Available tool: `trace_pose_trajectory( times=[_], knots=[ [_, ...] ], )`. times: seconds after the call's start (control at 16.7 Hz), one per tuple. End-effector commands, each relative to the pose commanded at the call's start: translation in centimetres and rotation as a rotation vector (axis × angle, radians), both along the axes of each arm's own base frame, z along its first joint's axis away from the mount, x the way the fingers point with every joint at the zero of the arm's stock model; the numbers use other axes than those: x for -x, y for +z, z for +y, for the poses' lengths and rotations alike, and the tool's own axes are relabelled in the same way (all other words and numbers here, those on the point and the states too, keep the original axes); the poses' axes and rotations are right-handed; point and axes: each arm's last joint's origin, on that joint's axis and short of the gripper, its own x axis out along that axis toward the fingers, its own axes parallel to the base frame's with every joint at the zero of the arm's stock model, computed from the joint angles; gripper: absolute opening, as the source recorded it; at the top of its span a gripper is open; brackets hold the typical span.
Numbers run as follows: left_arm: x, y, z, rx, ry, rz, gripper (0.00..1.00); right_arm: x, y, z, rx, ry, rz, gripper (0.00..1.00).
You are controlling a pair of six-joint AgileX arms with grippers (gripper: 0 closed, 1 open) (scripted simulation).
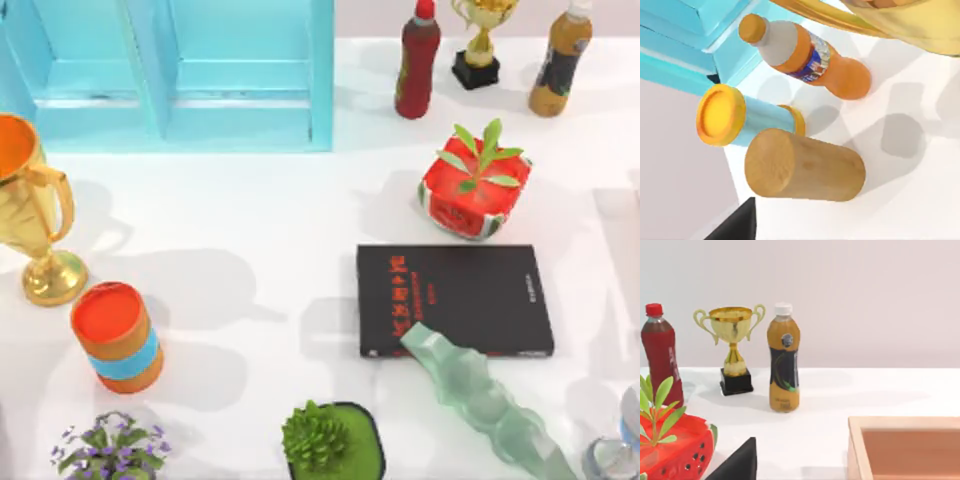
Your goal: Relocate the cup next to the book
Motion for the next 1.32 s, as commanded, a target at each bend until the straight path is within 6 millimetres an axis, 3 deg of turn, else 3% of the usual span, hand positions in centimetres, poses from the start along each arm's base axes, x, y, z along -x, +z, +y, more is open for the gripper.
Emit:
trace_pose_trajectory(
  times=[0.24,0.48,0.66,0.96,1.14,1.32],
  knots=[
    [-4.3,-0.6,3.8,-0.218,-0.243,0.458,1.0,0.0,0.0,0.0,0.0,0.0,0.0,1.0],
    [-6.5,-2.1,9.3,-0.248,-0.525,0.787,1.0,0.0,0.0,0.0,0.0,0.0,0.0,1.0],
    [-6.3,-2.2,13.7,-0.217,-0.676,0.891,1.0,0.0,0.0,0.0,0.0,0.0,0.0,1.0],
    [-4.0,-1.0,19.5,-0.193,-0.79,0.916,1.0,0.0,0.0,0.0,0.0,0.0,0.0,1.0],
    [-2.7,-0.2,21.3,-0.204,-0.813,0.906,1.0,0.0,0.0,0.0,0.0,0.0,0.0,1.0],
    [-2.5,0.0,21.7,-0.209,-0.816,0.903,1.0,0.0,0.0,0.0,0.0,0.0,0.0,1.0]
  ],
)
